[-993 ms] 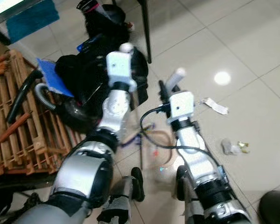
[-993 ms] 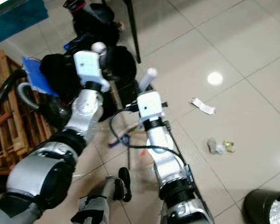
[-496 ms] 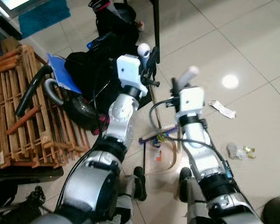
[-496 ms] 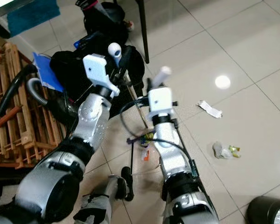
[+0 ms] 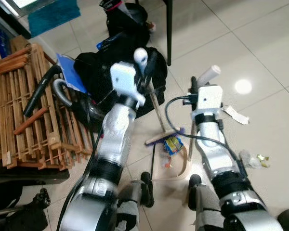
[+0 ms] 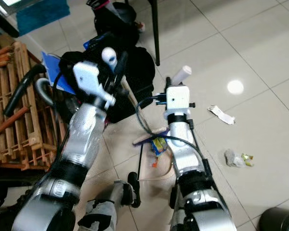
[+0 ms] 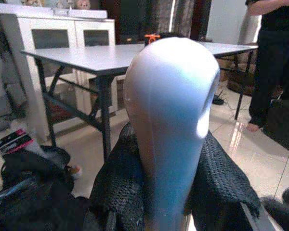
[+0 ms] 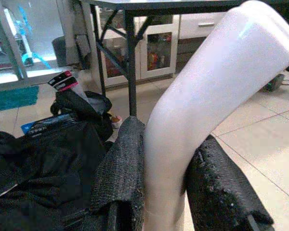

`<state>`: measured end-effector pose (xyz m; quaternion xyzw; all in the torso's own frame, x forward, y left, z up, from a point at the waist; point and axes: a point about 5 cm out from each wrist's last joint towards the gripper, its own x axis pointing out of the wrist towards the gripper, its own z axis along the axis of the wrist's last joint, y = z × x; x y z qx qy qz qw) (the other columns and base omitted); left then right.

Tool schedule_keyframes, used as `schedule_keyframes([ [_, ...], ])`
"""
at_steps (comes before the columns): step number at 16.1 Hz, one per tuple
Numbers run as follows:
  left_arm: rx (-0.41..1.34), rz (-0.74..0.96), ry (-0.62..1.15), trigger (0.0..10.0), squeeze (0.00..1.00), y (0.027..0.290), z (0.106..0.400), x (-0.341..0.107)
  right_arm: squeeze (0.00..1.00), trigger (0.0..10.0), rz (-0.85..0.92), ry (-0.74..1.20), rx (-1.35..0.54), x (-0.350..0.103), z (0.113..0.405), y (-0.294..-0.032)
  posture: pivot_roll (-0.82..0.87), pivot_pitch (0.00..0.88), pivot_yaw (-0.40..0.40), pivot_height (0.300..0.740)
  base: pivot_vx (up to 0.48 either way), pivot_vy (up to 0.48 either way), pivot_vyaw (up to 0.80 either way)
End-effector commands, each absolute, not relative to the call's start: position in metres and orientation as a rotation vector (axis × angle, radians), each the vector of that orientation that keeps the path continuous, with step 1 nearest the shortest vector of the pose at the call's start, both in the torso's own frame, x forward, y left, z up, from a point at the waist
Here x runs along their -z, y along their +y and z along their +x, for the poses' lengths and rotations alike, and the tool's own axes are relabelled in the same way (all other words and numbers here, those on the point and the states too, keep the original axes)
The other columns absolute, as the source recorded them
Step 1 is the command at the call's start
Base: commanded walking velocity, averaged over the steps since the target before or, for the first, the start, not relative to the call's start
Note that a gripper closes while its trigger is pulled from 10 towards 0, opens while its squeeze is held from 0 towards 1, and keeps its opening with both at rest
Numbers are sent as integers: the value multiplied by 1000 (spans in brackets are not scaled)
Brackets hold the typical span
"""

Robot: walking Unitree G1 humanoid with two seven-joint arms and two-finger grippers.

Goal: Sweep floor

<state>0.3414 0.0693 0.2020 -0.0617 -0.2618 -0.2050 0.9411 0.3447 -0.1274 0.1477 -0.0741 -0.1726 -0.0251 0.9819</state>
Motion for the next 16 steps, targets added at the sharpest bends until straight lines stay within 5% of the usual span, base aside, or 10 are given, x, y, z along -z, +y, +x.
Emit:
schedule_keyframes([
  [1, 449, -135, -543, 10000, 0, 71, 334, -206, 0, 10000, -210, -230, 93, -121, 340, -143, 176, 349, 208, 740, 0, 0, 0],
  [8, 859, -186, -535, 10000, 0, 54, 292, -226, 0, 10000, -261, -231, 126, -122, 345, -162, 180, 338, 205, 740, 0, 0, 0],
  [16, 961, 10, -510, 10000, 0, 94, 300, -236, 0, 10000, -364, -245, 144, -126, 346, -193, 155, 297, 178, 740, 0, 0, 0],
])
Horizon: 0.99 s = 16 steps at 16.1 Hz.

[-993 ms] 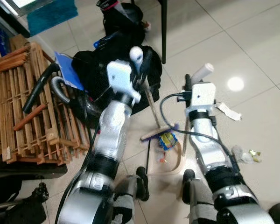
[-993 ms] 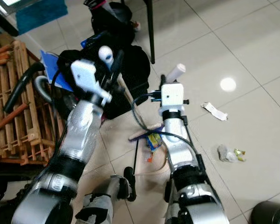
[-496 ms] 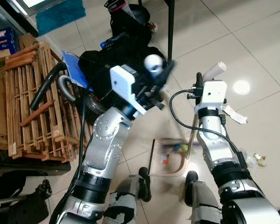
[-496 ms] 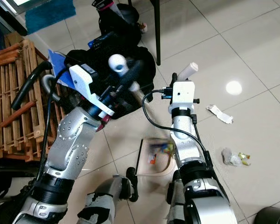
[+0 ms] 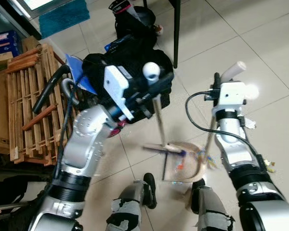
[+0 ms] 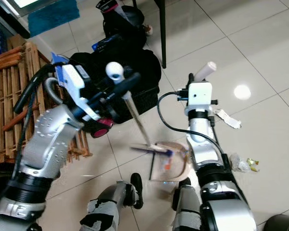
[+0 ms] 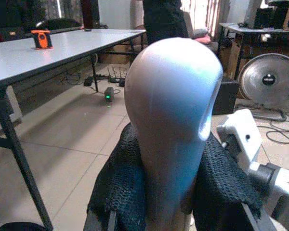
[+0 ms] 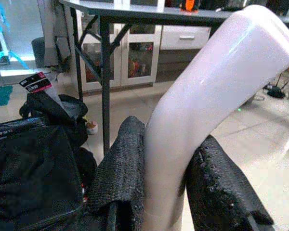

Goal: Sweep floor

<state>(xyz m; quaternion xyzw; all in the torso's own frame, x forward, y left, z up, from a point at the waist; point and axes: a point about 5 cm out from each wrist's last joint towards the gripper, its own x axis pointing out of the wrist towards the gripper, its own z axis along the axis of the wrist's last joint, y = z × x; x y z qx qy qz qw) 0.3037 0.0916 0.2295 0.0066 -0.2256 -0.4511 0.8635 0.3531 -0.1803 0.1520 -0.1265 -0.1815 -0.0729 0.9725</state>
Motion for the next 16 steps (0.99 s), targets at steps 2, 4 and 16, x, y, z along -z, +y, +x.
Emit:
schedule_keyframes([
  [2, 938, 11, -516, 10000, 0, 101, 304, -239, 0, 10000, -384, -243, 152, -129, 347, -203, 134, 289, 172, 740, 0, 0, 0],
  [4, 763, 33, -494, 10000, 0, 112, 320, -234, 0, 10000, -403, -246, 166, -130, 345, -214, 108, 277, 165, 740, 0, 0, 0],
  [16, 321, 76, -23, 10000, 0, 153, 317, -159, 0, 10000, -32, -327, 150, -206, 320, -216, -30, 201, 91, 740, 0, 0, 0],
])
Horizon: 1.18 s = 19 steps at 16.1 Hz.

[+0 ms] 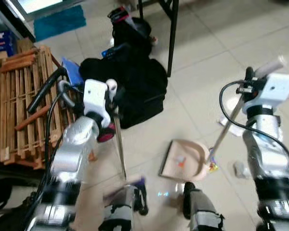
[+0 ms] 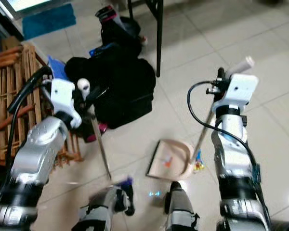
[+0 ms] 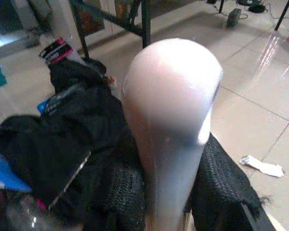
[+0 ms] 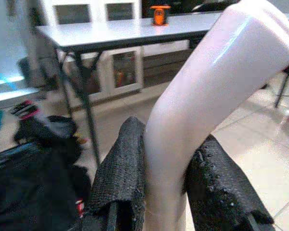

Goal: Sweep floor

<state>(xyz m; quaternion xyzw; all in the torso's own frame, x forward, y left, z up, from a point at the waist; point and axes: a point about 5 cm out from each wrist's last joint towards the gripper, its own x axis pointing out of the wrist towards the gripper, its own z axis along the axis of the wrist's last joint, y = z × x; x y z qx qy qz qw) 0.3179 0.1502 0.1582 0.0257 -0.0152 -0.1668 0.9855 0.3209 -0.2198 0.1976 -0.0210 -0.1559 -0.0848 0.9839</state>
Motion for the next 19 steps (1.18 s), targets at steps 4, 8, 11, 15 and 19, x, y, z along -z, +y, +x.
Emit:
schedule_keyframes([
  [4, 291, 93, -9, 10000, 0, 150, 291, -151, 0, 10000, -70, -345, 93, -238, 298, -200, -47, 172, 75, 740, 0, 0, 0],
  [8, 241, 80, -53, 10000, 0, 145, 276, -162, 0, 10000, -96, -262, 97, -225, 267, -195, -45, 122, 57, 740, 0, 0, -800],
  [11, 274, 93, -87, 10000, 0, 140, 272, -167, 0, 10000, -103, -206, 120, -211, 251, -193, -35, 95, 46, 740, 0, 0, -800],
  [15, 284, 84, -101, 10000, 0, 135, 268, -170, 0, 10000, -117, -188, 145, -215, 239, -190, -66, 70, 49, 740, 0, 0, -800],
  [19, 254, 72, -146, 10000, 0, 137, 271, -182, 0, 10000, -57, -177, 154, -213, 240, -193, -36, 51, 35, 740, 0, 0, -800],
])
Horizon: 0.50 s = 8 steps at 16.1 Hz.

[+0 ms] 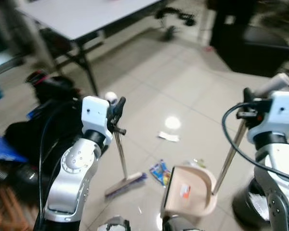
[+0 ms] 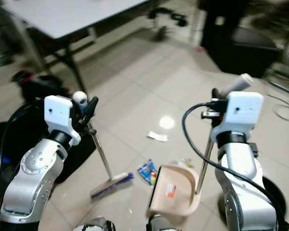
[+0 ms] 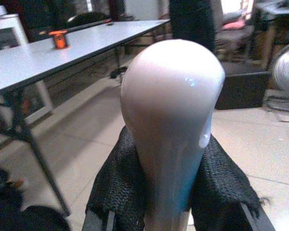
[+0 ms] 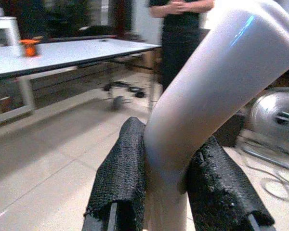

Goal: Sweep floor

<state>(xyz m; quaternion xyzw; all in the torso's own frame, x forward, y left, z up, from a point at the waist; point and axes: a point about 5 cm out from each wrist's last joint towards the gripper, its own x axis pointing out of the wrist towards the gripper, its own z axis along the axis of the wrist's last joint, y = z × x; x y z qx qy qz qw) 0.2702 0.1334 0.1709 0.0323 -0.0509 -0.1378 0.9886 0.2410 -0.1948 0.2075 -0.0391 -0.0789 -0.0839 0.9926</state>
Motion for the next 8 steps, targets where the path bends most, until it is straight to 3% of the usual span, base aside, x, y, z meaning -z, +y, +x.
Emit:
schedule_keyframes([
  [1, 254, 73, -146, 10000, 0, 138, 272, -183, 0, 10000, -45, -172, 158, -212, 241, -192, -30, 51, 38, 740, 0, 0, -800],
  [4, 251, 104, -158, 10000, 0, 146, 274, -187, 0, 10000, 19, -139, 169, -201, 242, -188, -29, 45, 53, 740, 0, 0, -800],
  [8, 270, 100, -177, 10000, 0, 143, 281, -191, 0, 10000, -9, -108, 135, -195, 241, -182, -47, 43, 67, 740, 0, 369, 0],
])
